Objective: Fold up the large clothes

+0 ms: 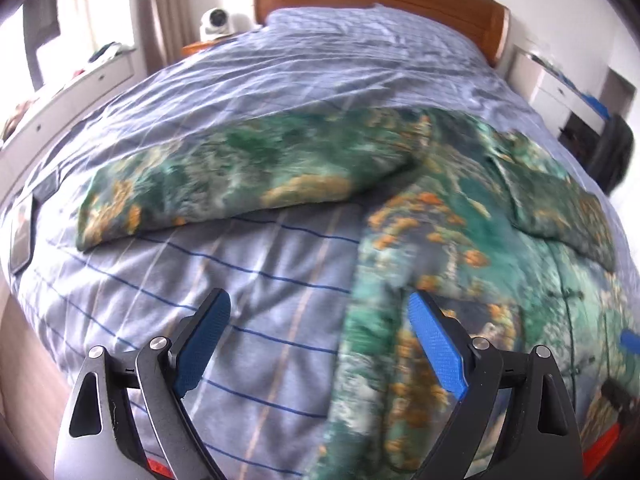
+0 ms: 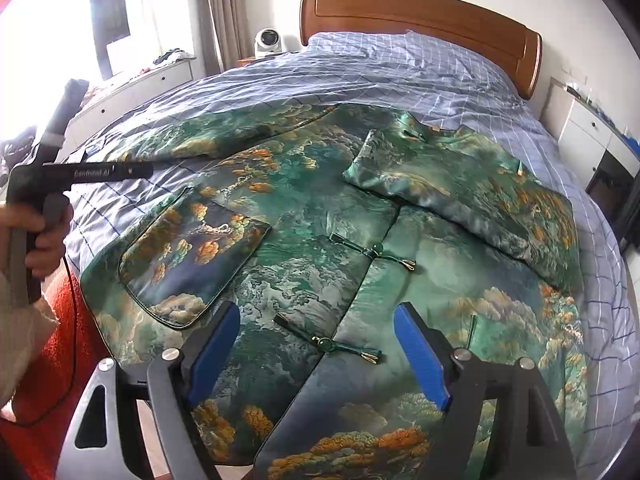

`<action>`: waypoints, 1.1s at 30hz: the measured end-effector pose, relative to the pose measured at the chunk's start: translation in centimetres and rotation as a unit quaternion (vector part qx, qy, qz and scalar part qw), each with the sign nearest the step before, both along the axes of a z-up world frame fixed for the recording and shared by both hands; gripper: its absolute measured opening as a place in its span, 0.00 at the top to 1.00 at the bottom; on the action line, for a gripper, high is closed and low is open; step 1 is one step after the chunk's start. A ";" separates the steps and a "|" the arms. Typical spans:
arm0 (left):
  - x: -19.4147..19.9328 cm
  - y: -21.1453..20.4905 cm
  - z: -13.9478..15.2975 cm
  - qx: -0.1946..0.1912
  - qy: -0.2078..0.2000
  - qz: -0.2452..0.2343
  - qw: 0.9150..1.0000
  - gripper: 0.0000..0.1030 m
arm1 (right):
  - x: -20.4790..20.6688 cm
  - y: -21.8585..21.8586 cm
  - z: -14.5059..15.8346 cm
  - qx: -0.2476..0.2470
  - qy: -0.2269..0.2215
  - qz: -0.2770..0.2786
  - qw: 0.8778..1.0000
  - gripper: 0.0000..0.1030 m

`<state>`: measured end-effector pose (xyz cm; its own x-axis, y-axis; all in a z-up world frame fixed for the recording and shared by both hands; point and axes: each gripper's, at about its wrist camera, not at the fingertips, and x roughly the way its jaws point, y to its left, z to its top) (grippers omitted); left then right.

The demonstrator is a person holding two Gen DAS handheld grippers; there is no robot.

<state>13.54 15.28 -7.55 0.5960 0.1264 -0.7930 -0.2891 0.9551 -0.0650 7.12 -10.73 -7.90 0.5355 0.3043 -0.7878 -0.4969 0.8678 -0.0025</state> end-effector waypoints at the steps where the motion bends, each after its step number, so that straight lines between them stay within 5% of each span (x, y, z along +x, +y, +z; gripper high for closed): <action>1: 0.1 0.3 -0.1 -0.002 0.000 0.004 1.000 0.11 | 0.0 0.0 0.0 0.000 0.002 -0.001 1.000 0.21; 7: 0.7 2.6 -1.2 -0.021 0.009 0.021 1.000 0.11 | 0.6 -0.4 -0.6 0.003 0.021 -0.017 1.000 0.21; 10: 0.7 5.9 -2.0 -0.075 0.000 0.051 0.996 0.11 | 0.4 0.0 -0.4 -0.002 0.017 -0.009 1.000 0.21; 13: 0.9 11.1 -2.9 -0.157 -0.026 0.107 0.982 0.11 | 0.0 0.3 -0.3 -0.006 0.008 0.002 1.000 0.21; 17: 2.8 18.1 -5.4 -0.251 -0.039 0.172 0.952 0.10 | 0.0 0.5 -0.7 -0.011 0.014 0.005 1.000 0.21; 22: 4.1 22.9 -8.2 -0.288 -0.054 0.258 0.921 0.16 | 0.2 0.9 -0.8 -0.009 0.022 0.006 1.000 0.21; 24: 3.7 23.6 -8.2 -0.286 -0.074 0.290 0.910 0.36 | 0.0 1.2 -0.7 -0.012 0.018 0.012 1.000 0.21; 25: 3.6 23.6 -8.0 -0.277 -0.078 0.301 0.909 0.45 | -0.2 1.4 -0.6 -0.014 0.018 0.017 1.000 0.21; 26: 3.5 23.5 -7.9 -0.268 -0.079 0.305 0.910 0.70 | -0.3 1.6 -0.6 -0.014 0.018 0.020 1.000 0.21; 27: 3.5 23.2 -7.7 -0.260 -0.079 0.305 0.913 0.84 | -0.3 1.7 -0.7 -0.014 0.019 0.022 0.999 0.21; 29: 3.5 22.4 -6.9 -0.243 -0.081 0.297 0.920 0.89 | -0.4 1.9 -0.9 -0.015 0.022 0.025 0.999 0.21; 33: 4.5 19.1 -2.1 -0.131 -0.093 0.251 0.955 0.92 | -0.5 1.9 -0.8 -0.007 0.023 0.027 0.999 0.21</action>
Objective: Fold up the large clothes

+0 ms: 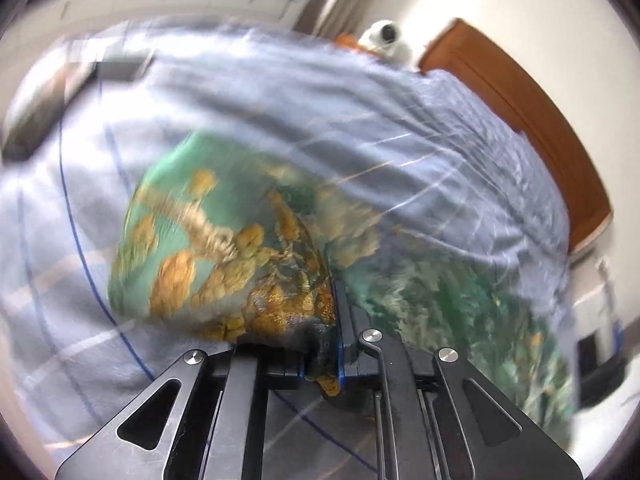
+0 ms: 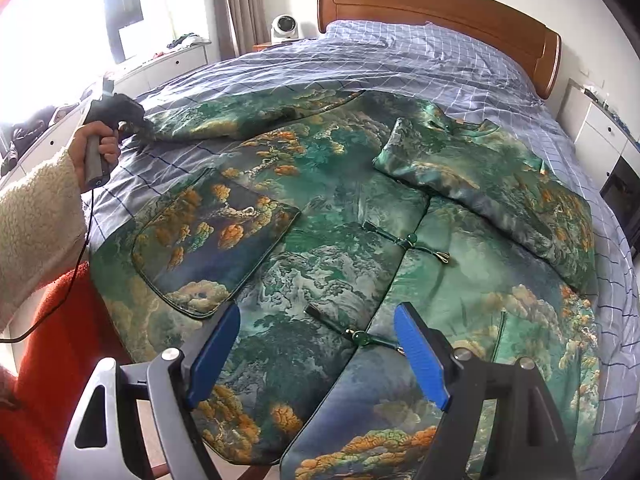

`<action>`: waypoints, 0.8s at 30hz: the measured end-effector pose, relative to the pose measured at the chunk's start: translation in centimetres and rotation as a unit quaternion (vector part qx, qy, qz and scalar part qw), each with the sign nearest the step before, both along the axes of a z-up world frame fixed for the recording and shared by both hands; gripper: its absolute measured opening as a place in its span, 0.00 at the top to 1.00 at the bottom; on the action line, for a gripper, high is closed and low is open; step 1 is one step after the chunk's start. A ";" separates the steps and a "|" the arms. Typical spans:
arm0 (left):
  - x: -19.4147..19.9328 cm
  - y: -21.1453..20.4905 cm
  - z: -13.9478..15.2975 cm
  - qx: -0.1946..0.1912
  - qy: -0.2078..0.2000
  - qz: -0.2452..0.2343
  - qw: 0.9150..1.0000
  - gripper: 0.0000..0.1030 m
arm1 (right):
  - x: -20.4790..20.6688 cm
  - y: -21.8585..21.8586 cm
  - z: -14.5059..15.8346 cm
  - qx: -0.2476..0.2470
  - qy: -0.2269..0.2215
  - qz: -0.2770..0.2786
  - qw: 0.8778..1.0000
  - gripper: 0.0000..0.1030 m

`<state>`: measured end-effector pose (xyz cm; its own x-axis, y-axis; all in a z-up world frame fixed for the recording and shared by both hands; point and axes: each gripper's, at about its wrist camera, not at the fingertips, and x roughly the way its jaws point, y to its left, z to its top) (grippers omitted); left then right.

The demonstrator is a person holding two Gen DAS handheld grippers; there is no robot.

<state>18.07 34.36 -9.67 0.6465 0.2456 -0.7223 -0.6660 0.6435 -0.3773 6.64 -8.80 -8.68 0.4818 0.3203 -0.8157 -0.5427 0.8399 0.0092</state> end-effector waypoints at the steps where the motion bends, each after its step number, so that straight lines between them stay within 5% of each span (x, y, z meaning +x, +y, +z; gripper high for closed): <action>1: 0.2 -0.7 1.1 0.027 -0.001 -0.011 1.000 0.92 | 0.0 -0.1 0.1 0.003 -0.001 -0.001 1.000 0.21; 5: 1.0 -7.4 7.5 0.175 -0.019 -0.089 0.980 0.92 | 0.5 -1.0 0.4 0.018 -0.001 -0.017 1.000 0.21; 11: 1.3 -22.6 11.5 0.322 -0.051 -0.250 0.912 0.92 | 2.0 -4.5 1.2 0.051 -0.001 -0.073 0.996 0.21; 15: 1.1 -31.1 9.2 0.359 -0.044 -0.340 0.868 0.92 | 3.3 -8.1 2.1 0.080 -0.005 -0.120 0.989 0.21; 20: 1.4 -39.8 1.6 0.381 0.015 -0.430 0.818 0.92 | 6.1 -12.4 2.9 0.161 0.020 -0.162 0.973 0.21; 24: 0.6 -42.6 -3.5 0.399 0.078 -0.468 0.784 0.77 | 9.7 -14.2 1.9 0.251 0.069 -0.176 0.949 0.21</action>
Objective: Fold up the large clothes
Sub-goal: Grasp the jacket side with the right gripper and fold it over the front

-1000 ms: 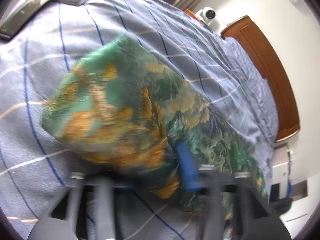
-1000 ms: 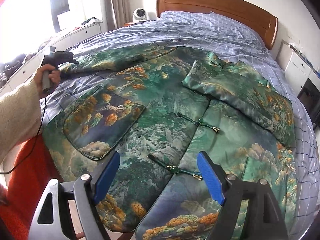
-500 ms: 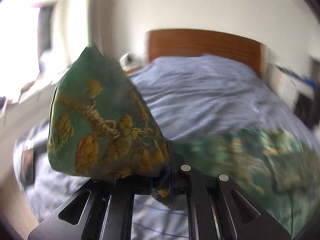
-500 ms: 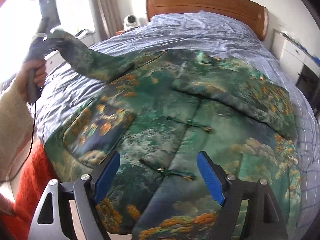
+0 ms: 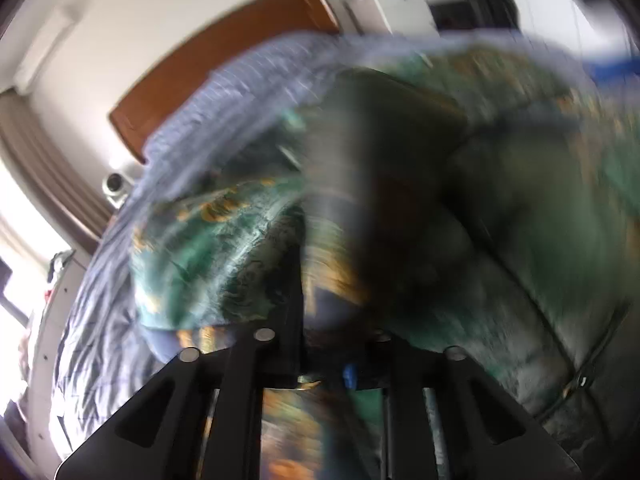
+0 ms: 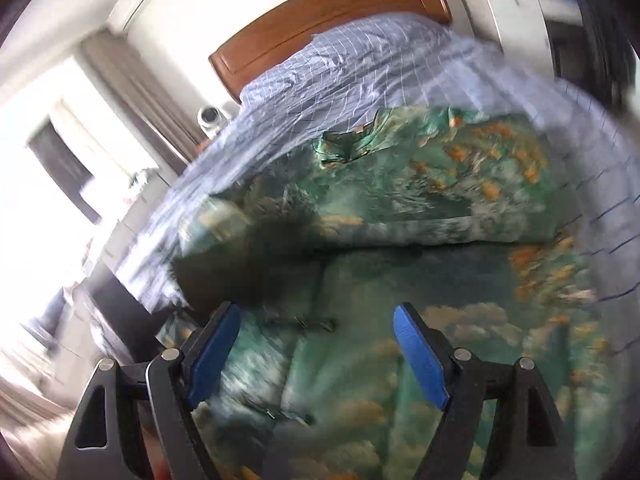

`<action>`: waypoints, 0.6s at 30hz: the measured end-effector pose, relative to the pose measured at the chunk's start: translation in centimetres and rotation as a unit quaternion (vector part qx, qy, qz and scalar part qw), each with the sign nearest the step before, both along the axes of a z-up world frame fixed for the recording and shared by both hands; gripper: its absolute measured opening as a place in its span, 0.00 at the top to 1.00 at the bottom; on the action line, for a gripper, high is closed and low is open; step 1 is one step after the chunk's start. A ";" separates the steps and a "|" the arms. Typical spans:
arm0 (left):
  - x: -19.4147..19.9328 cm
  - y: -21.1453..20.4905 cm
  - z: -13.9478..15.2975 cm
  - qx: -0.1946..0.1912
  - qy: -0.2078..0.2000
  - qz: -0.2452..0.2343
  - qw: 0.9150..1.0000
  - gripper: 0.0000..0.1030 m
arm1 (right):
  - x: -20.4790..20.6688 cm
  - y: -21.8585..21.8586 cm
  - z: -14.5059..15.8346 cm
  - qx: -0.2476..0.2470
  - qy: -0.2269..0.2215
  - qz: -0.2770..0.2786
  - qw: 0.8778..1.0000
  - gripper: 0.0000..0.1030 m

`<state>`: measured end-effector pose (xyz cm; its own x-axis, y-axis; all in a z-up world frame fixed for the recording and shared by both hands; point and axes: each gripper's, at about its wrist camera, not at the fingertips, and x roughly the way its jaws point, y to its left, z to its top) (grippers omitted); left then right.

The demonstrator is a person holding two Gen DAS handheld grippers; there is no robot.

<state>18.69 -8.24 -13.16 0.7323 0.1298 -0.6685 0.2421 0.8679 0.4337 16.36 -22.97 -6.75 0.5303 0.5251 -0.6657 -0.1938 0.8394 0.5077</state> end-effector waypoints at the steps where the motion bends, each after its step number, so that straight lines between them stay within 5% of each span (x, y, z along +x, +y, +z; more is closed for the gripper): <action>1: -0.6 -0.1 -0.1 0.003 -0.004 -0.003 1.000 0.71 | 0.9 0.1 -0.5 0.022 0.012 0.004 1.000 0.21; 3: -2.1 -0.1 0.6 -0.007 -0.013 -0.015 1.000 0.25 | 2.6 0.5 -1.6 0.052 0.036 0.014 0.998 0.21; 5: -3.7 0.5 1.6 -0.025 -0.018 -0.023 0.999 0.08 | 4.4 1.4 -3.7 0.073 0.079 0.021 0.994 0.21; 11: -7.5 2.9 2.9 -0.059 0.001 -0.023 0.998 0.07 | 5.7 3.1 -8.5 0.134 0.169 0.014 0.976 0.21; 16: -7.5 4.4 2.2 -0.098 0.009 0.007 0.995 0.07 | 6.2 6.2 -9.3 0.087 0.160 0.027 0.983 0.21; 18: -7.4 4.5 1.9 -0.103 0.008 0.016 0.994 0.07 | 6.7 7.0 -9.2 0.069 0.142 0.030 0.987 0.32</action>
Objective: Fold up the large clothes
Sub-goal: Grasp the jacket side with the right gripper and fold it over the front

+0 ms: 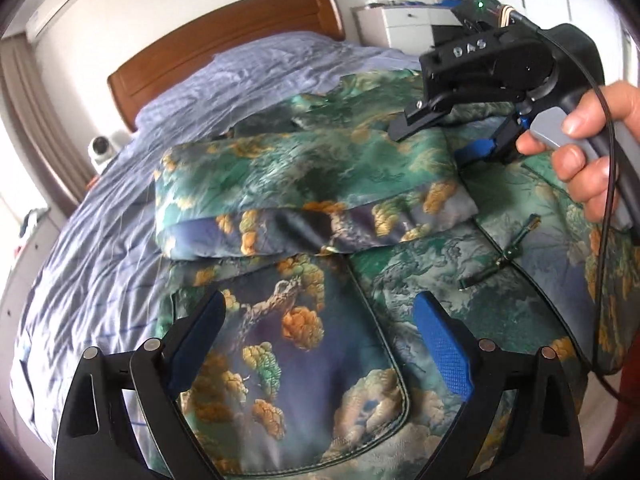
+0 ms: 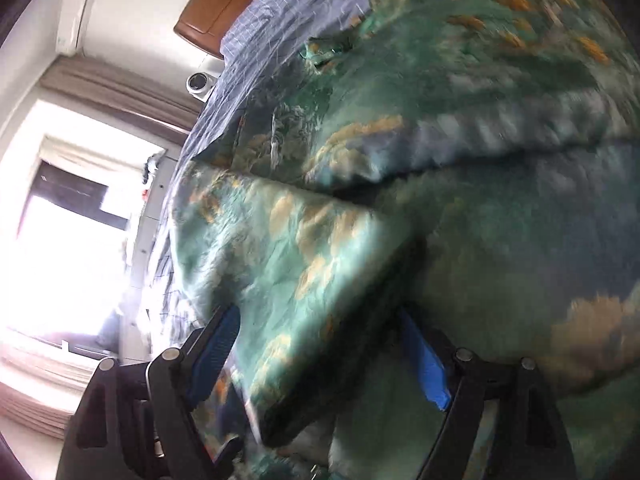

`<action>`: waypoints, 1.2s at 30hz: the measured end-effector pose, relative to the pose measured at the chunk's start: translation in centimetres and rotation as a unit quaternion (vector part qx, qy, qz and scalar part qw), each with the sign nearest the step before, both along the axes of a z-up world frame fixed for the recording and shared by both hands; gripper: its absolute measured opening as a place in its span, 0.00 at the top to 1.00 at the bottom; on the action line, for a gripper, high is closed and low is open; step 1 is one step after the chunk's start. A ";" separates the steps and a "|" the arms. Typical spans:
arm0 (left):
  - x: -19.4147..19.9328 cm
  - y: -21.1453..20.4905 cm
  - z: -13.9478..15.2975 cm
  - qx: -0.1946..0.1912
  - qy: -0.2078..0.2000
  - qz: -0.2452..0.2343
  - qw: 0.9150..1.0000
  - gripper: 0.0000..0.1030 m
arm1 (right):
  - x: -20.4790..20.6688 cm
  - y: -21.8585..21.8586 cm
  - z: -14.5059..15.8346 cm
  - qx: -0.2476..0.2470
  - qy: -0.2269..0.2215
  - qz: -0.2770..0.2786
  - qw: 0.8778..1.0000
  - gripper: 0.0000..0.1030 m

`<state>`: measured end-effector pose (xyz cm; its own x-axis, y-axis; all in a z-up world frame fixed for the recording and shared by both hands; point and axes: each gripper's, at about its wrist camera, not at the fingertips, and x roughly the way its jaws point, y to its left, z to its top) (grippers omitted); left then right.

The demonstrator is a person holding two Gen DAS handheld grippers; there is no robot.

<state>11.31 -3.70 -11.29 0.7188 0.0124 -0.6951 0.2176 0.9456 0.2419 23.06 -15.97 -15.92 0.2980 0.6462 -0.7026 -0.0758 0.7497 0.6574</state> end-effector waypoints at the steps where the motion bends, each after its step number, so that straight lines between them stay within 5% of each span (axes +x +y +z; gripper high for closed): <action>1: 0.0 0.1 -0.1 0.000 0.000 0.003 1.000 0.07 | 0.1 0.7 0.5 -0.019 -0.023 0.006 1.000 0.48; 2: 0.0 0.1 -0.2 0.000 0.001 0.006 1.000 0.07 | 0.2 0.8 1.0 -0.030 -0.040 0.013 0.999 0.62; 3: -0.2 0.1 -0.3 0.000 0.002 0.008 1.000 0.08 | 0.2 1.6 1.7 -0.049 -0.063 0.027 0.996 0.93; 7: -0.9 0.7 0.8 -0.015 -0.002 0.008 1.000 0.08 | 0.4 2.5 6.0 -0.077 -0.133 0.059 0.986 0.92; 11: 0.0 1.7 1.9 -0.052 0.002 0.018 0.998 0.08 | 4.9 1.7 11.3 -0.126 -0.219 0.055 0.966 0.92; 17: 1.2 3.4 3.2 -0.104 0.037 0.040 0.993 0.08 | 14.1 -0.1 9.5 -0.181 -0.208 0.048 0.960 0.91; 20: 1.8 4.3 3.9 -0.115 0.058 0.039 0.991 0.08 | 16.6 -0.1 5.7 -0.217 -0.191 0.053 0.956 0.83; 21: 1.9 4.5 4.4 -0.117 0.065 0.037 0.990 0.08 | 17.3 0.2 4.3 -0.232 -0.181 0.053 0.954 0.70; 22: 2.1 4.7 5.0 -0.118 0.071 0.034 0.990 0.08 | 18.1 0.6 3.1 -0.244 -0.167 0.049 0.954 0.46; 23: 2.3 4.8 5.6 -0.118 0.075 0.031 0.990 0.08 | 18.0 0.5 2.5 -0.249 -0.160 0.044 0.954 0.37; 26: 3.5 5.2 8.3 -0.117 0.072 0.021 0.990 0.07 | 16.9 -0.7 3.3 -0.231 -0.177 0.021 0.956 0.35; 30: 9.2 6.5 10.2 -0.162 0.090 0.026 0.982 0.07 | 13.4 -0.7 7.4 -0.228 -0.256 0.038 0.939 0.35; 34: 17.9 8.1 7.2 -0.216 0.110 0.067 0.968 0.08 | 12.1 2.5 8.2 -0.212 -0.275 0.136 0.928 0.35; 36: 21.7 8.6 4.0 -0.219 0.113 0.100 0.964 0.19 | 12.6 3.5 6.4 -0.220 -0.251 0.150 0.931 0.35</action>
